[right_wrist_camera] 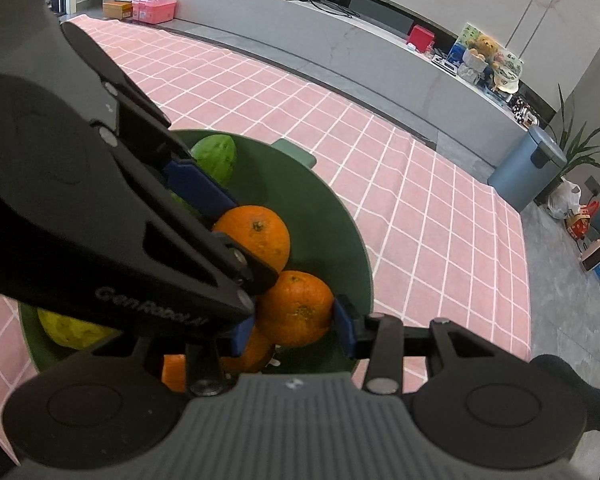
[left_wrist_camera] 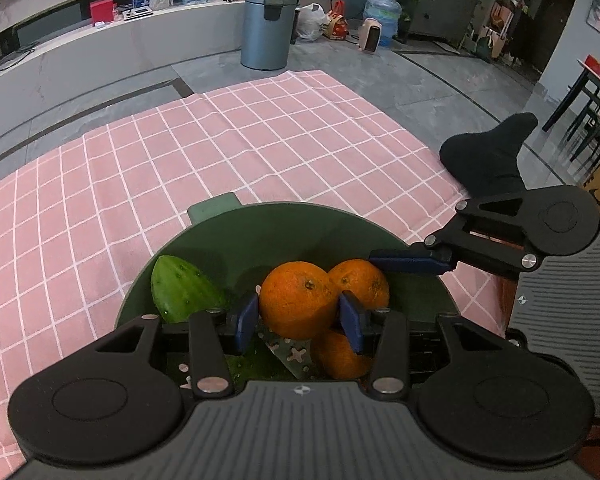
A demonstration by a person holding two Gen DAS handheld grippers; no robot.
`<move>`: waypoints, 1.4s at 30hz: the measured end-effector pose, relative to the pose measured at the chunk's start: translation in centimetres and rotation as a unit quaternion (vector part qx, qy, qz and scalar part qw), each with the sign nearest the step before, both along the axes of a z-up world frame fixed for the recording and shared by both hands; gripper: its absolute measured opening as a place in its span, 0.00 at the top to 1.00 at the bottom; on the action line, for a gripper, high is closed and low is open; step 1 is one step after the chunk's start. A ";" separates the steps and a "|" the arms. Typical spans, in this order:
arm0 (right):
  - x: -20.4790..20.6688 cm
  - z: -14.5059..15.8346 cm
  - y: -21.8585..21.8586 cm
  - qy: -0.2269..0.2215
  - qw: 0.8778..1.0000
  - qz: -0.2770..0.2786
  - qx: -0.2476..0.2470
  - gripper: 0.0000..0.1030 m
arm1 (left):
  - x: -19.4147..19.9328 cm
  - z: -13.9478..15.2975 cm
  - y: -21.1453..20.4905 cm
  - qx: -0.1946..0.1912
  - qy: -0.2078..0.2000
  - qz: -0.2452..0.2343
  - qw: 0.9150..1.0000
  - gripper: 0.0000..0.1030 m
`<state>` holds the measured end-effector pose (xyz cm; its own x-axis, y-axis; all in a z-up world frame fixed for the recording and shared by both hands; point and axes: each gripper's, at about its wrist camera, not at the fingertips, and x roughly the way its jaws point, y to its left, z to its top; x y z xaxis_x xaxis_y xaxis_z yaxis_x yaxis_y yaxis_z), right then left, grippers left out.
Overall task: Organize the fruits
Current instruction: 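Carry both oranges into the green colander and open both tools, then move both tools back toward the kiwis and red tomato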
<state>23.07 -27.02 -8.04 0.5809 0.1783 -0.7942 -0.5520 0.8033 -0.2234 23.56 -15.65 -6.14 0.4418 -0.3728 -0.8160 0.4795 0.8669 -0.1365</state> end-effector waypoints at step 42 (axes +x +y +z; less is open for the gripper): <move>-8.9 7.1 4.8 -0.074 0.993 -0.049 0.072 0.31 | -11.0 8.0 9.4 0.024 -0.107 0.061 0.992 0.34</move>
<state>14.13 -22.24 -0.95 0.7095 0.2208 -0.6692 -0.4387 0.8816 -0.1742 12.61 -6.26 1.88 0.6457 -0.2692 -0.7146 0.3850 0.9229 0.0002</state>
